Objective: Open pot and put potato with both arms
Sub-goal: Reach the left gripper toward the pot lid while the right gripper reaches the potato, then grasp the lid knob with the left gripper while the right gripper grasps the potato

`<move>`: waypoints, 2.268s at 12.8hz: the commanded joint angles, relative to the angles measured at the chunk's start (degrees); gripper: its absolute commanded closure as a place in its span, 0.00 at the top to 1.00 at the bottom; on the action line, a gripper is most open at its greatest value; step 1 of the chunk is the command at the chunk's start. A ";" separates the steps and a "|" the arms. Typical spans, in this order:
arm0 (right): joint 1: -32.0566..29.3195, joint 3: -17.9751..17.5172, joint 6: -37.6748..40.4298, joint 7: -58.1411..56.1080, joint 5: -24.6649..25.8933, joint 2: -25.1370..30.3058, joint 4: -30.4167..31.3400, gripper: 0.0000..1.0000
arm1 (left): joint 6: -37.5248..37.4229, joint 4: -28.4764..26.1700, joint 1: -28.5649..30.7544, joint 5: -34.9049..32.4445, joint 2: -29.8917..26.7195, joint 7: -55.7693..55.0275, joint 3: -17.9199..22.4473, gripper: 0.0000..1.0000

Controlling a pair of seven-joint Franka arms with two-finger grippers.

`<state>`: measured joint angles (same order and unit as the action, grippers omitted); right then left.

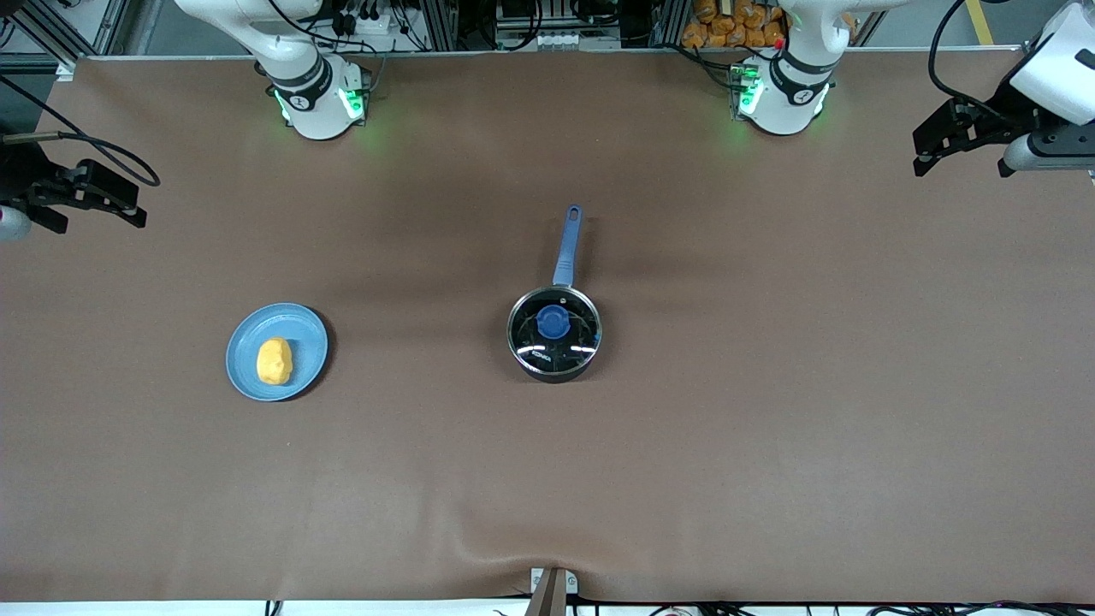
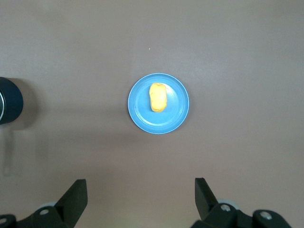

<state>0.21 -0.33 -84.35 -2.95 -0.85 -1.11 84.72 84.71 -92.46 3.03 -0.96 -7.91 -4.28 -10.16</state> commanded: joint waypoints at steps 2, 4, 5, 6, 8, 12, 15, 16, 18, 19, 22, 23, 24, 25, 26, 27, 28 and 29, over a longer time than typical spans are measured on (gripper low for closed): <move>0.32 0.24 -0.73 -0.31 0.76 1.64 1.68 1.00 | -0.86 0.35 0.66 1.14 -0.36 1.20 -0.30 1.00; 0.32 0.24 -0.73 -0.31 0.76 1.64 1.68 1.00 | -0.86 0.44 0.40 1.13 -0.27 1.20 -0.30 1.00; 0.32 0.24 -0.73 -0.31 0.76 1.64 1.77 1.00 | -0.86 0.44 0.05 1.14 -0.01 1.11 -0.65 1.00; 0.32 0.24 -0.73 -0.31 0.76 1.64 1.77 1.00 | -0.86 1.05 -0.56 1.40 0.69 0.85 -1.00 1.00; 0.32 0.24 -0.73 -0.31 0.76 1.64 1.77 1.00 | -0.86 3.32 -1.79 2.71 2.80 0.06 -1.96 1.00; 0.32 0.24 -0.73 -0.31 0.76 1.64 1.77 1.00 | -0.86 5.62 -1.97 2.54 6.84 -6.78 -7.75 1.00; 0.06 0.24 -1.17 -0.39 0.76 1.64 2.20 1.00 | -0.60 8.77 -2.50 2.54 10.62 -10.04 -11.19 1.00; -0.12 0.15 -1.61 -0.65 0.76 1.72 2.64 1.00 | -0.17 9.83 -3.28 2.54 12.46 -11.70 -12.24 1.00; -0.38 0.15 -4.67 -0.74 0.76 1.99 5.79 1.00 | 0.89 13.77 -7.05 2.37 17.37 -17.31 -12.87 1.00; -0.38 0.15 -6.43 -0.74 0.68 1.90 7.46 1.00 | 0.89 15.62 -8.46 2.63 19.31 -19.43 -12.52 1.00; -0.03 0.15 -12.49 -0.83 0.68 1.72 13.52 1.00 | 3.69 18.10 -12.41 2.37 23.37 -20.15 -12.35 1.00; -0.03 0.15 -15.38 -0.83 0.59 1.64 16.15 1.00 | 5.79 18.02 -13.30 2.37 24.77 -20.50 -12.25 1.00; -0.03 0.15 -19.50 -1.01 0.68 1.37 19.75 1.00 | 8.34 18.01 -13.83 2.37 26.26 -22.60 -12.69 1.00; -0.03 0.15 -24.06 -1.27 0.59 0.68 23.35 1.00 | 10.63 18.01 -15.93 2.28 27.49 -25.40 -12.52 1.00; -0.03 0.15 -28.37 -1.36 0.68 -0.03 26.35 1.00 | 12.74 18.01 -18.12 2.28 28.90 -27.86 -12.26 1.00; 0.06 0.07 -32.51 -1.45 0.68 -1.17 29.07 1.00 | 15.11 18.01 -19.19 2.19 30.48 -29.80 -12.25 1.00; 0.06 0.06 -36.29 -1.45 0.59 -2.57 31.10 1.00 | 17.48 18.01 -20.59 2.02 31.89 -31.82 -12.17 1.00; -0.38 0.06 -39.63 -1.53 0.59 -4.24 32.43 1.00 | 19.16 18.01 -21.48 1.75 33.29 -33.50 -12.08 1.00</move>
<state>0.16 -0.19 -118.79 -3.83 -0.78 -3.96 113.80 101.68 -76.68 -16.50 0.96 22.19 -34.63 -22.80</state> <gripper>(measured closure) 0.000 0.000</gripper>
